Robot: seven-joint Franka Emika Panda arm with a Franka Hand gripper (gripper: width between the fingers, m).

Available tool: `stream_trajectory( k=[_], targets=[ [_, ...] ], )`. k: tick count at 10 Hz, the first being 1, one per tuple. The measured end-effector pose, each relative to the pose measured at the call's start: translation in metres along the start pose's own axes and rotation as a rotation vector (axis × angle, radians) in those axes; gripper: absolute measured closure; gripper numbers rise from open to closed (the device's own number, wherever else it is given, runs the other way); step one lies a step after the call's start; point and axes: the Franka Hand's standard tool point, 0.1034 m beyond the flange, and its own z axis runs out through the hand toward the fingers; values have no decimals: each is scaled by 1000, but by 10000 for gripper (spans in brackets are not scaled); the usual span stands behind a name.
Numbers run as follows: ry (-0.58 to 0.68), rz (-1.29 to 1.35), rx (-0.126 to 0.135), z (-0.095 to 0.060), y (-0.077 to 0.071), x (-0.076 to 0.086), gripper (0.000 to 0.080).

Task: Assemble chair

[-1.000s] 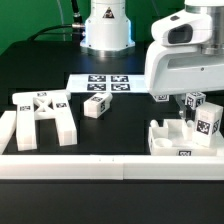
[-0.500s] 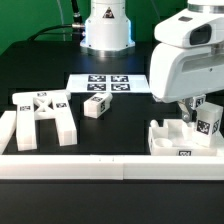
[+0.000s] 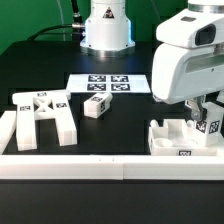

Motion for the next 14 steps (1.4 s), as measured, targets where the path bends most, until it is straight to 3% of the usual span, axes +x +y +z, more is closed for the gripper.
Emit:
stream_trajectory(
  k=[1,6,10,14],
  targets=[
    [0,2,0,0,0,0,511],
    [4,639,-9,1,0,0,509],
    [1,962,-7,1,0,0,509],
    [13,1061,-9,2,0,0,509]
  ],
)
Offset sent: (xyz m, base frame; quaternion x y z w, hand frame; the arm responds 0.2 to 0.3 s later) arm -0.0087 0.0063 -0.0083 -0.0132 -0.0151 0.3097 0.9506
